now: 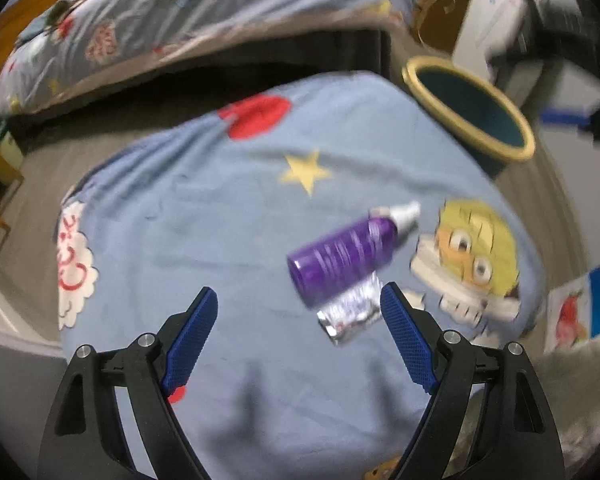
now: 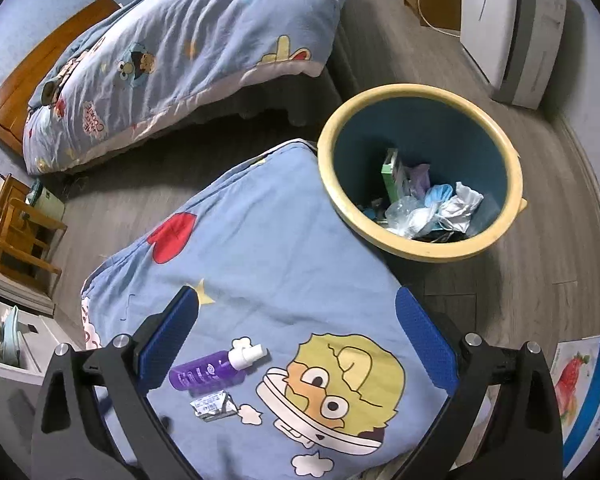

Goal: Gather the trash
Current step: 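Move both tools back over the purple spray bottle and foil sachet, then grasp the foil sachet with the left tool while the right tool grasps the purple spray bottle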

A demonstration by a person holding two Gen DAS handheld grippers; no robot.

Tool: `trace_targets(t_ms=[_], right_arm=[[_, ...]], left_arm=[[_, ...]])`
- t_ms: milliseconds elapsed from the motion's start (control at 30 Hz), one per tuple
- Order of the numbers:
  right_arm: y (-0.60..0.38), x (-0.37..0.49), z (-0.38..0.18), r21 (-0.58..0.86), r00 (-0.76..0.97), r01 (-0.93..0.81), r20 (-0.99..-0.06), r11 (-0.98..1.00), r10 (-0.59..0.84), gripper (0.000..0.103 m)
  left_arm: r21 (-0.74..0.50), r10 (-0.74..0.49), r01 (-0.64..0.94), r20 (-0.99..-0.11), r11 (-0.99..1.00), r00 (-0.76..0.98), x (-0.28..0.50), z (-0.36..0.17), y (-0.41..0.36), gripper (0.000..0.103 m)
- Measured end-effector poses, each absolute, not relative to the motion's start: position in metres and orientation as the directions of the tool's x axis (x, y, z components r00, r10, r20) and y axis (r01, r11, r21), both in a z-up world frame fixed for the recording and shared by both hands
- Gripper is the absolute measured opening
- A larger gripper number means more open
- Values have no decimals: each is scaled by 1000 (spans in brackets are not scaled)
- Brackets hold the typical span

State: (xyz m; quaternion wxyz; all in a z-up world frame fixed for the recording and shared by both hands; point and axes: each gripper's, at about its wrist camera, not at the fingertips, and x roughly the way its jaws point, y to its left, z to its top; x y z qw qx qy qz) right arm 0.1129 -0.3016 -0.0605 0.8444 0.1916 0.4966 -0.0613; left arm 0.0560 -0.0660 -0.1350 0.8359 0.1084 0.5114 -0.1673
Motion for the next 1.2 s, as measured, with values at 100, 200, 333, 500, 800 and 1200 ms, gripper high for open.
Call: trace_targets(t_ms=[100,200,333,500,800,1200], right_arm=[[-299,115,-59,255,508,277,-857,926,84,97],[-297,119,-62,245,502,265,-861,933,83,97],[-300,124,-66,257,496,267,-863,929,96,97],[-301,127,-68,258,493,261,-864,930,102,97],[-294,136,-72,246,485,229,-868,942,109,97],[-275,130,-99,285,405,236,-898,929,172,97]], left_arm=[[37,-169,454,-898,890,406,51,-147,-77,81],[34,-175,492,-911,870,374,51,-158,-86,69],[45,-166,529,-924,847,344,53,-173,-99,59],[68,-143,570,-938,819,317,55,-188,-110,56],[2,-184,610,-953,792,242,56,-190,-112,30],[-43,-278,580,-904,814,323,48,-132,-87,22]])
